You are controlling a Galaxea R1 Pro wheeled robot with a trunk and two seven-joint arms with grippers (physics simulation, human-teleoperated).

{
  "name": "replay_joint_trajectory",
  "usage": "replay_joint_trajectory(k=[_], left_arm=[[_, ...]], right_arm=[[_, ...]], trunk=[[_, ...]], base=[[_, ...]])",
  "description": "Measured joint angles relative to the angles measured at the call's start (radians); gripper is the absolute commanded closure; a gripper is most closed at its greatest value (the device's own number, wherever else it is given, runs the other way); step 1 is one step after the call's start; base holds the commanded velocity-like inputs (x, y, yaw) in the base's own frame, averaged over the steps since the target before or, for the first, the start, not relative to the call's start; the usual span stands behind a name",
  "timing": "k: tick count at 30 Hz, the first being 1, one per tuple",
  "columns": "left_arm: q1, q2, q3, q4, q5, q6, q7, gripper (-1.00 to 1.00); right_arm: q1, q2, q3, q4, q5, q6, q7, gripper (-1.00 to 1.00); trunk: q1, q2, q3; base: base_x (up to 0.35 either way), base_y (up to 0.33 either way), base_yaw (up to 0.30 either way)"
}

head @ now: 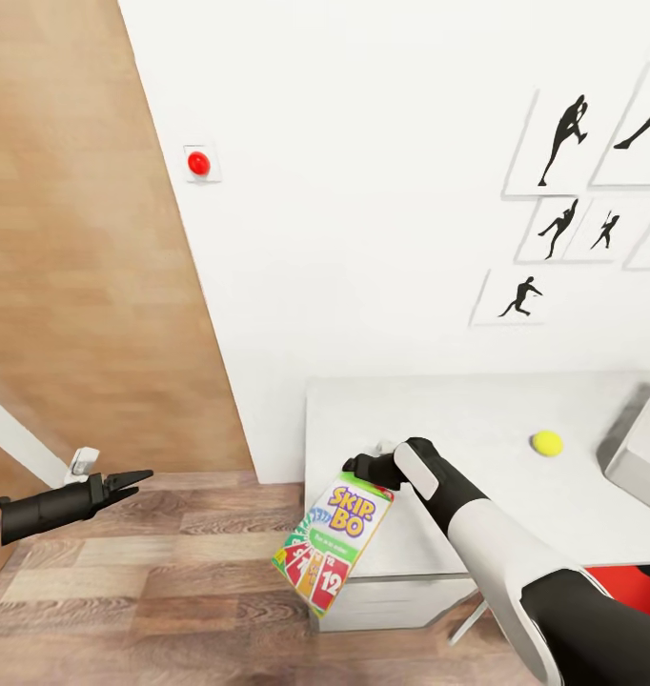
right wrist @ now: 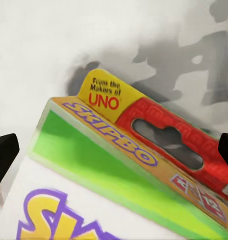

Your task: Put all the toys in the child's room - the three board games (two on the bed and one on the table), the two jigsaw puzzles on the table, and the tennis ball on the table - inside the toy box on the table in the child's room.

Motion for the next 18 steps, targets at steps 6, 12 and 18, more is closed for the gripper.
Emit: replay_joint_trajectory(k=[6, 12, 18], left_arm=[[0.000, 0.000, 0.000, 0.000, 0.001, 0.000, 0.000, -1.00], [0.000, 0.000, 0.000, 0.000, 0.000, 0.000, 0.000, -1.00], [0.000, 0.000, 0.000, 0.000, 0.000, 0.000, 0.000, -1.00]], right_arm=[[0.000, 0.000, 0.000, -0.001, 0.000, -0.001, 0.000, -1.00], [0.000, -0.002, 0.000, -0.004, 0.000, -0.003, 0.000, -1.00], [0.000, -0.003, 0.000, -0.005, 0.000, -0.005, 0.000, -1.00]], trunk=[[0.000, 0.000, 0.006], [0.000, 0.000, 0.013], [0.000, 0.000, 0.021]], base=[[0.000, 0.000, -0.155], [0.000, 0.000, -0.173], [0.000, 0.000, -0.174]])
